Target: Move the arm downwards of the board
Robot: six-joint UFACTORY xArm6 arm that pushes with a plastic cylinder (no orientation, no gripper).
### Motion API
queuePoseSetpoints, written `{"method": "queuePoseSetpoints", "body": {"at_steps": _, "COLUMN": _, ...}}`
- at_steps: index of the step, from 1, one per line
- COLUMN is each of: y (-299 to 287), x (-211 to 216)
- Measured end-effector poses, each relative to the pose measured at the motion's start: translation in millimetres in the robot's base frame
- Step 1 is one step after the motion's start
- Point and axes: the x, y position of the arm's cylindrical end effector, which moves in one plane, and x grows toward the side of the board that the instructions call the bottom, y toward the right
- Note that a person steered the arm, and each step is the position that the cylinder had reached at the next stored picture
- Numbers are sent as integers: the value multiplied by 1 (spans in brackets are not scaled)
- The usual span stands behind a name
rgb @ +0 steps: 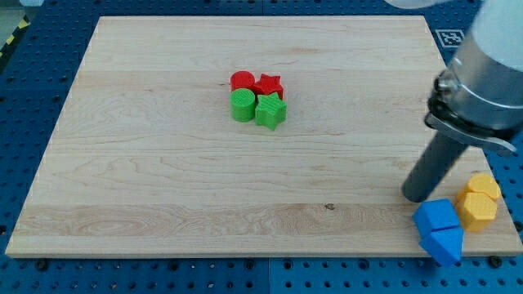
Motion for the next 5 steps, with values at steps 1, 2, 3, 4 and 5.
{"method": "queuePoseSetpoints", "body": {"at_steps": 1, "y": -43, "x": -6}}
{"method": "queuePoseSetpoints", "body": {"at_steps": 2, "y": -81, "x": -6}}
{"method": "queuePoseSetpoints", "body": {"at_steps": 3, "y": -92, "x": -6}}
{"method": "queuePoseSetpoints", "body": {"at_steps": 4, "y": -92, "x": -6}}
{"method": "queuePoseSetpoints", "body": {"at_steps": 5, "y": -91, "x": 37}}
